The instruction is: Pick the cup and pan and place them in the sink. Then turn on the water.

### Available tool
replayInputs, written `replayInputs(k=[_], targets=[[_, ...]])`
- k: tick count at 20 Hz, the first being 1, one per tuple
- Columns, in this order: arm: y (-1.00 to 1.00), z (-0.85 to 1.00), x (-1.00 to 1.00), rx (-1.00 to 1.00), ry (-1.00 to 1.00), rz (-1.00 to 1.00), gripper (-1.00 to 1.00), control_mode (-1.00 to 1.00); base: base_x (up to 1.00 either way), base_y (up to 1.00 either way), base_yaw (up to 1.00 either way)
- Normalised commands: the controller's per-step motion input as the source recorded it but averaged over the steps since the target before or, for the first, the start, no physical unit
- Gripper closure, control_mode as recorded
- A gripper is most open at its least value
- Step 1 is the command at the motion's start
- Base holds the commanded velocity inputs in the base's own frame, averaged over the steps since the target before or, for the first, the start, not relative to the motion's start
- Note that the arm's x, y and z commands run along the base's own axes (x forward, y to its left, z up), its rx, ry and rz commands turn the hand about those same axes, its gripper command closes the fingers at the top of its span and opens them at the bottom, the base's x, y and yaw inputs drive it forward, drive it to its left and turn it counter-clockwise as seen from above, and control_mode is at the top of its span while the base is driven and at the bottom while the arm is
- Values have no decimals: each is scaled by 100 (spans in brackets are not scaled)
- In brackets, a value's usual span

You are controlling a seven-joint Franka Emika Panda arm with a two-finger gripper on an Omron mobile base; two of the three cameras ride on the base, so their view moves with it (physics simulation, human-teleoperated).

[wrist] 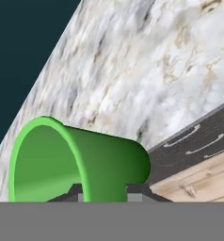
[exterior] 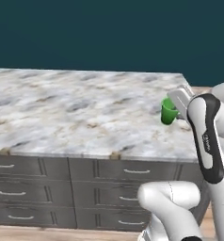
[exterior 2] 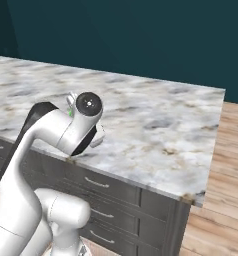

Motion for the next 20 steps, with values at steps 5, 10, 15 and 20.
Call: replayInputs(k=[5, 10, 15, 20], targets=[[0, 0, 0, 0, 0, 0, 100, 100, -70, -2, 45], [0, 0, 0, 0, 0, 0, 100, 100, -60, 0, 75], [0, 0, 0, 0, 0, 0, 100, 100, -69, -1, 84], [0, 0, 0, 0, 0, 0, 100, 100, -71, 0, 88]])
